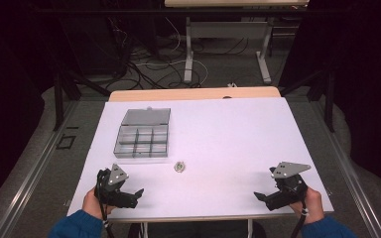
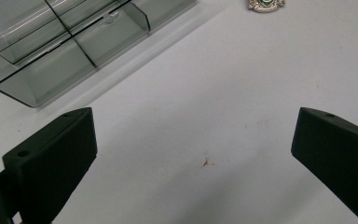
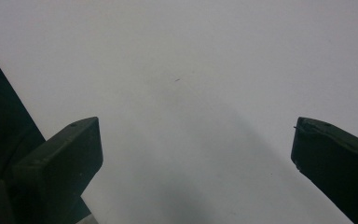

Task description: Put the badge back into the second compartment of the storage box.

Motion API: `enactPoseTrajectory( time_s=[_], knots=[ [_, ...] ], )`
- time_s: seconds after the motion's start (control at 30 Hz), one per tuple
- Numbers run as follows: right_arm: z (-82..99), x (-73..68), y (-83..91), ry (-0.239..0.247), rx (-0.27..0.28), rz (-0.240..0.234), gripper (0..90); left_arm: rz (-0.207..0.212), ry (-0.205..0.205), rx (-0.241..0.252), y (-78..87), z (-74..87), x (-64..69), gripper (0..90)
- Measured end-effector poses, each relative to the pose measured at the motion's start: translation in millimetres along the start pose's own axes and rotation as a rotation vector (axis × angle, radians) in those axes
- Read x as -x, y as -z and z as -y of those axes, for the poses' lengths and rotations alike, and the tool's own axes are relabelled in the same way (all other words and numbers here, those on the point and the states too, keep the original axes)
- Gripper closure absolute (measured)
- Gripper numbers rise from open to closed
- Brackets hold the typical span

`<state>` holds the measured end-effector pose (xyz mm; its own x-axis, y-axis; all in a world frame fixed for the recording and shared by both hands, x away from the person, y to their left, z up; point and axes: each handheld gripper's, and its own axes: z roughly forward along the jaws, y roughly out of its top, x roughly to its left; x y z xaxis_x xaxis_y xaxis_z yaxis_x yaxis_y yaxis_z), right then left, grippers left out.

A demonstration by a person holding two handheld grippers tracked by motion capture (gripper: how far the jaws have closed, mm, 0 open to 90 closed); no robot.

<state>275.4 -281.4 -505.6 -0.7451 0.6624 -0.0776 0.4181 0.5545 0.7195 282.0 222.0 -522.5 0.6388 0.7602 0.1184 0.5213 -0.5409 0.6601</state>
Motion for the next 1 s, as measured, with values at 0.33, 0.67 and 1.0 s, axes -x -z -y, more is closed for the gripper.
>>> enactPoseTrajectory(
  time_s=[0.33,0.67,1.0],
  knots=[
    [-0.2,0.3,-0.3,0.001,-0.006,-0.007,1.9,-0.002,-0.006,0.014,-3.4,-4.7,4.5,0.2],
    [0.2,2.0,-1.5,0.006,-0.006,-0.007,2.0,0.002,-0.037,0.009,-10.3,-14.3,10.6,0.2],
    [1.0,4.5,-3.7,-0.006,-0.016,-0.014,2.3,0.019,-0.027,0.045,-19.8,-25.0,15.6,0.1]
  ],
)
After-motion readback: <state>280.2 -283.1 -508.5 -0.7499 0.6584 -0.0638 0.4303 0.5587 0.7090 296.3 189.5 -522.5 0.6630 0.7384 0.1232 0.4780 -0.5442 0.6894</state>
